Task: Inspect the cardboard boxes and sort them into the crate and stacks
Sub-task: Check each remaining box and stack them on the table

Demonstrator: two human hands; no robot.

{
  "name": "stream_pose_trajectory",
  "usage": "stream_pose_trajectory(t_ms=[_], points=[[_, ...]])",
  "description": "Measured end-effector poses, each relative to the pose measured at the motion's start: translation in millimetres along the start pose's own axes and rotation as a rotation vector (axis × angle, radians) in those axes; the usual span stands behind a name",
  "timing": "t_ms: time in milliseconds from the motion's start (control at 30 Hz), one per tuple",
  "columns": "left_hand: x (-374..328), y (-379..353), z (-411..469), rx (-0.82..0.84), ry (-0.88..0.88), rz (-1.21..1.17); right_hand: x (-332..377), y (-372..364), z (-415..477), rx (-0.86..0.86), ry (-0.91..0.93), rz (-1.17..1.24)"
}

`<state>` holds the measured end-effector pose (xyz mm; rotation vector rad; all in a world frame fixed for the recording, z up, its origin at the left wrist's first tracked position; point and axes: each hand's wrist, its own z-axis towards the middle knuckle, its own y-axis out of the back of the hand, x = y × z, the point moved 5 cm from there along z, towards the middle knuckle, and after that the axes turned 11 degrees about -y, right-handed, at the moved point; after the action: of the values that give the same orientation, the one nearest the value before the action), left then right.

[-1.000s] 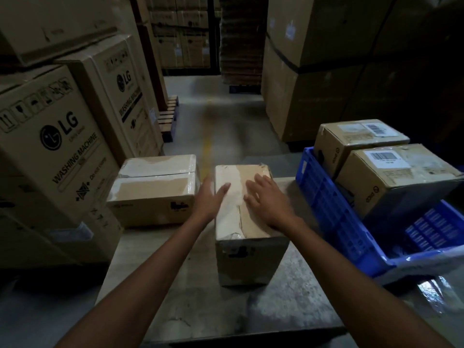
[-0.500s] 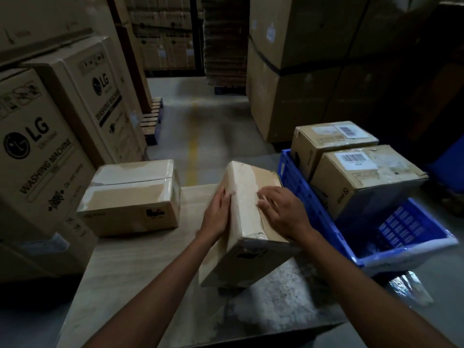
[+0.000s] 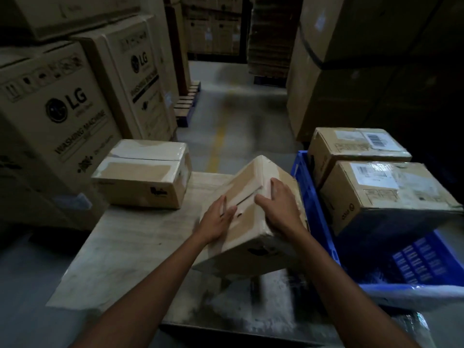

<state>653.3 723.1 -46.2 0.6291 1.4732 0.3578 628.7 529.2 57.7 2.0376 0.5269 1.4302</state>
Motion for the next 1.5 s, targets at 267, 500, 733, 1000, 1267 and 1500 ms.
stream_pose_trajectory(t_ms=[267,500,733,1000,1267,1500], points=[[28.1,-7.9,-24.3,0.016,0.128,0.251,-82.2,13.1,49.5,0.194,-0.031,0.363],[44.2,-8.5,-21.8,0.130,0.037,0.541,-97.7,8.0,60.2,0.181,-0.103,0.333],[47.6,-1.5,-3.8,0.149,-0.103,0.723,-122.7,-31.1,63.8,0.029,-0.294,0.224],[73.0,35.6,46.5,0.168,-0.159,0.732,-74.0,-64.3,92.6,-0.054,-0.187,0.020],[100.9,76.4,121.5,0.254,-0.200,0.772,-32.4,-101.3,154.8,-0.102,-0.210,-0.037],[116.8,95.4,176.4,0.258,-0.237,0.766,-4.2,-118.6,195.8,-0.155,-0.216,-0.126]])
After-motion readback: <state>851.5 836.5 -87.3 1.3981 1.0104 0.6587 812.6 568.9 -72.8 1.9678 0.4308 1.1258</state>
